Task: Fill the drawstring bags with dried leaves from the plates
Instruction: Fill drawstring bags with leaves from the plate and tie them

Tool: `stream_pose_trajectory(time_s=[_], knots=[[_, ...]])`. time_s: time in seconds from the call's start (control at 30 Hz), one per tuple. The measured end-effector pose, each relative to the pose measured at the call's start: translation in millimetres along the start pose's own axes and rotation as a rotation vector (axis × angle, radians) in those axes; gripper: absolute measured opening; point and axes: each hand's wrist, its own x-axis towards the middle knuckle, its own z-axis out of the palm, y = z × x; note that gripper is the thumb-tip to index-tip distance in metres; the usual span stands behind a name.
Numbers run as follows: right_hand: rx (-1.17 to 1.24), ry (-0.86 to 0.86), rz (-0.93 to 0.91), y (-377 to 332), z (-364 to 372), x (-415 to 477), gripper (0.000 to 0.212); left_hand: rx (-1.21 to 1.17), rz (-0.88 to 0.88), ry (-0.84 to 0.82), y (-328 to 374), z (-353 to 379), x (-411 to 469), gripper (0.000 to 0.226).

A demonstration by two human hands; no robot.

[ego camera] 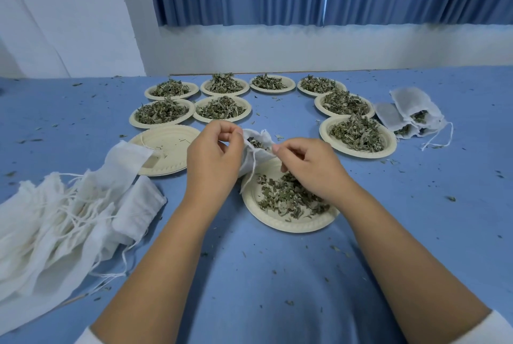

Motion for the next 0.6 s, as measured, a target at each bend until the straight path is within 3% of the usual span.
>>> stream_pose_trajectory(time_s=[0.07, 0.17, 0.33, 0.6], knots=[[-0.077, -0.074, 0.0, 2, -6, 1, 0.032, -0.015, -0.025, -0.003, -1, 0, 1, 0.017], [-0.265, -0.154, 0.01, 8, -14, 3, 0.017, -0.054, -0.096, -0.014, -2, 1, 2, 0.013], [-0.53, -0.39, 0.129, 10, -19, 0, 0.057, -0.044, -0.14, -0.067, -4, 4, 1, 0.014], [-0.422, -0.261, 0.1, 10, -11, 0, 0.031, -0.047, -0.158, -0.092, -5, 5, 1, 0.01]])
